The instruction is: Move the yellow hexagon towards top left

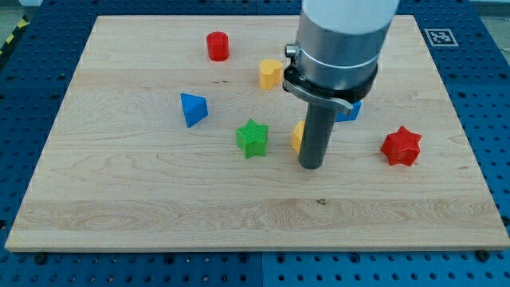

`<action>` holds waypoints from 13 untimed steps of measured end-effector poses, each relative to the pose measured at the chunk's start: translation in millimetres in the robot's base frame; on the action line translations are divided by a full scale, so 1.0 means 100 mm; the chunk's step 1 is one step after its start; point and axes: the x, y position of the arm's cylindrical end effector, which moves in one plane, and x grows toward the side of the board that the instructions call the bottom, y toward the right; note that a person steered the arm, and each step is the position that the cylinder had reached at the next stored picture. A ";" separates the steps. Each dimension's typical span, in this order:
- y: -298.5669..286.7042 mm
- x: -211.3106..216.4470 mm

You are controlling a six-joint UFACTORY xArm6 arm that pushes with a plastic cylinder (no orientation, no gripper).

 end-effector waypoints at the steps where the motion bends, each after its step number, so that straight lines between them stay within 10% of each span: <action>1: 0.00 -0.14; 6: 0.12 -0.72; 13: -1.78 -2.18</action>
